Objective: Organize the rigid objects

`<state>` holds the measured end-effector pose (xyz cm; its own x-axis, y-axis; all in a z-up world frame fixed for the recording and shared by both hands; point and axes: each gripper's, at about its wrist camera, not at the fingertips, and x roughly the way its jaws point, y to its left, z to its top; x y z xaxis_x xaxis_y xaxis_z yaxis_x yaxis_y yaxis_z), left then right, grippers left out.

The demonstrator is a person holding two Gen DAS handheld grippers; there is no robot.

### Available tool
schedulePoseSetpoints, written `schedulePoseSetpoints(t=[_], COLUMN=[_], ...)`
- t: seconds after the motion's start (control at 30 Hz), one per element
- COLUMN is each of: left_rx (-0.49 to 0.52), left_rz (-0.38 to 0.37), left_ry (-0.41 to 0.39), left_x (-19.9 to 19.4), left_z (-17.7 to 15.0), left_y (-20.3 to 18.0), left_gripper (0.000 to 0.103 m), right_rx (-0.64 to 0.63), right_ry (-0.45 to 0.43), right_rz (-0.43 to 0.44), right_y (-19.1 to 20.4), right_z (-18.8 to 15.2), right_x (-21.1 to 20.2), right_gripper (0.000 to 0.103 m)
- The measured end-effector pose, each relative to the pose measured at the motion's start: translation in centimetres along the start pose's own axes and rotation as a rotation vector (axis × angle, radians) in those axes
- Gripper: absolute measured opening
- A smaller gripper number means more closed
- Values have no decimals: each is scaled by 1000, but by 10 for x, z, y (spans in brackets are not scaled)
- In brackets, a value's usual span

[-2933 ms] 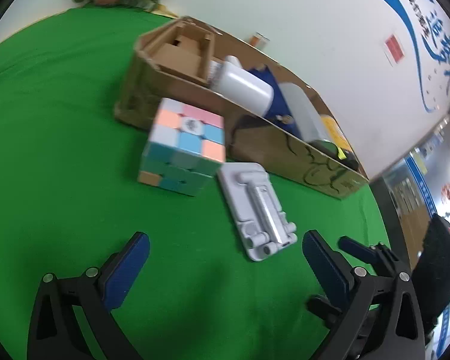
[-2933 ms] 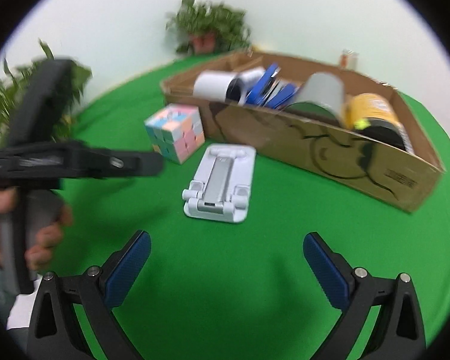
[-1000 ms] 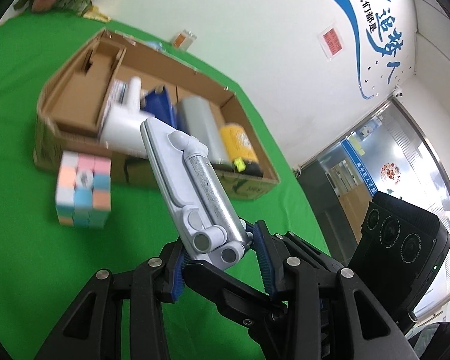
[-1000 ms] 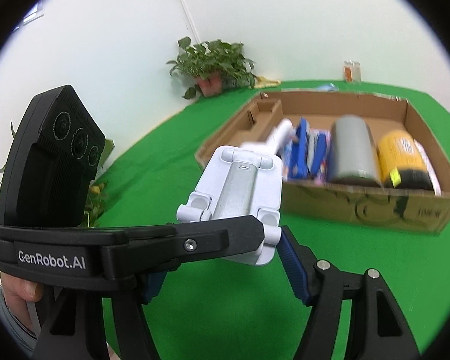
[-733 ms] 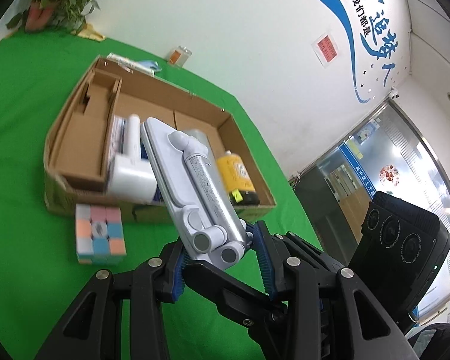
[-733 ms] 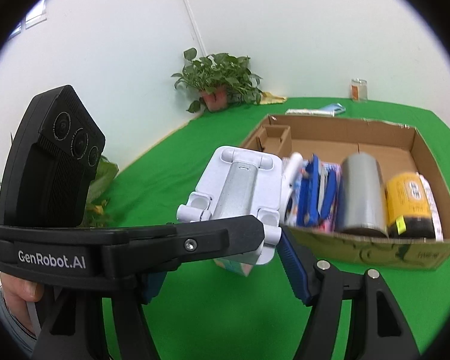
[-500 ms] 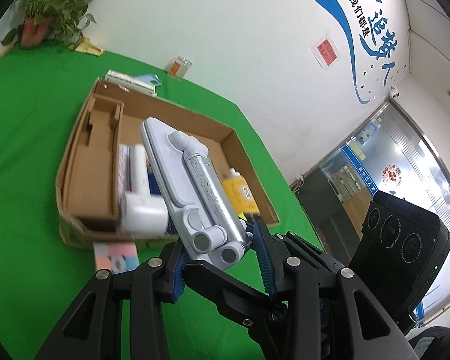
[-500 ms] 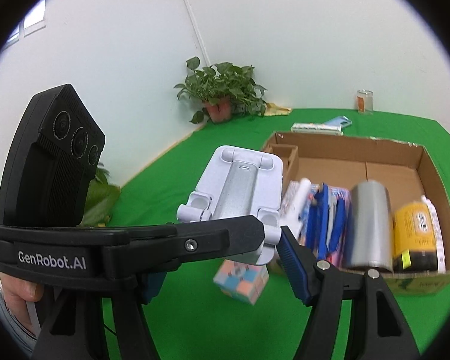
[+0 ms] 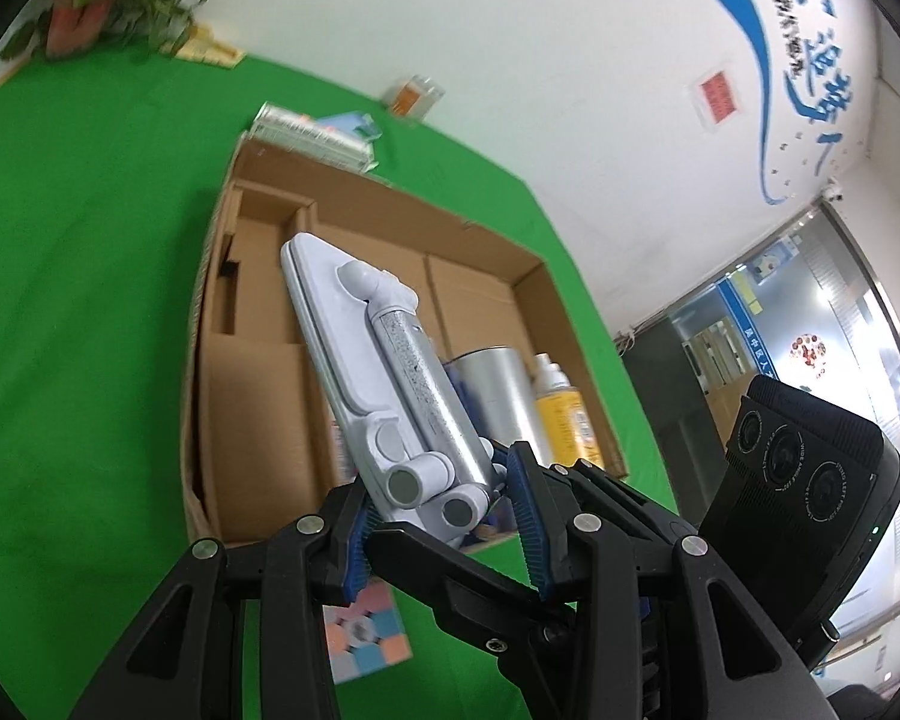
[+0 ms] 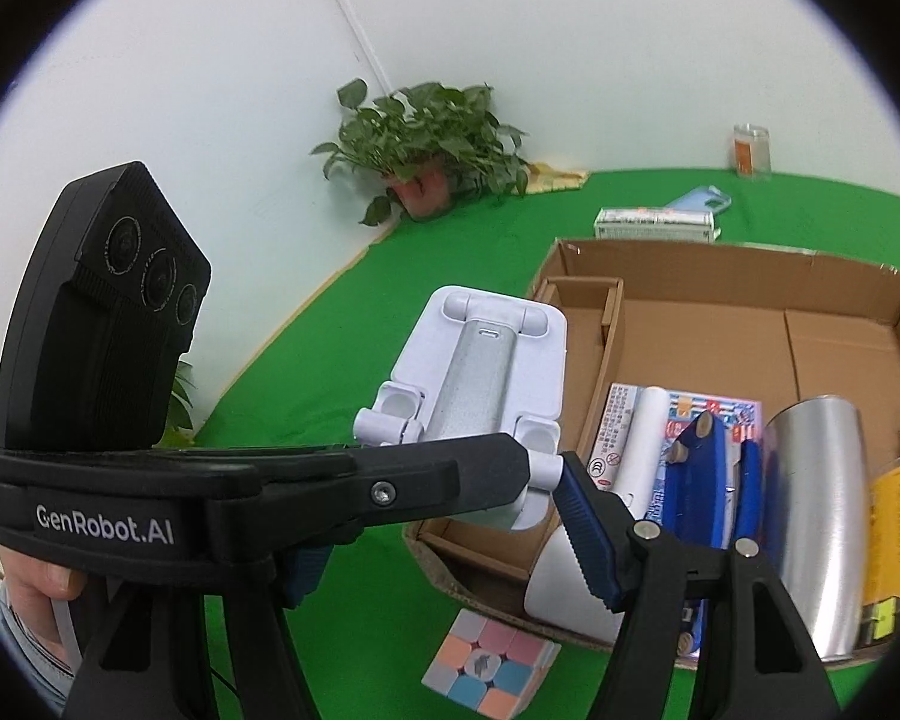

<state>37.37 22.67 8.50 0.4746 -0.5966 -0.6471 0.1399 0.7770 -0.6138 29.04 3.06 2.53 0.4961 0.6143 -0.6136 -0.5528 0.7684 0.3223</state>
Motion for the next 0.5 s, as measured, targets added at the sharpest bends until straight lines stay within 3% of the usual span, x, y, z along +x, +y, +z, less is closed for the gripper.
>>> schedulePoseSetpoints(t=[0.17,0.23,0.3,0.33,0.37,0.47,0.5], left_rx=[-17,-5,22,25,21,62,84], left_rz=[32,79,168,204,220,285,295], left_ry=[47,53,47,41,29,-53,-76], left_x=[24,31,33,32,30,15,10], left_z=[8,6,4,2,-1,-17,-22], left_y=[28,30,28,28,28,23,19], left_gripper=[37,37,51,68,75,78,79], right_rx=[77,110,109,97,84,64,45], right_ry=[61,87,93,91,85,54,37], right_rz=[24,37,56,60,58,57,33], right_y=[-12,-17,-18,-17,-16,-18,-19], right_z=[-1,-3,-6,-8,-10,-19,-22], right_x=[31,39,40,38,34,12,4], right_gripper=[67,67,68,72,86,103,103])
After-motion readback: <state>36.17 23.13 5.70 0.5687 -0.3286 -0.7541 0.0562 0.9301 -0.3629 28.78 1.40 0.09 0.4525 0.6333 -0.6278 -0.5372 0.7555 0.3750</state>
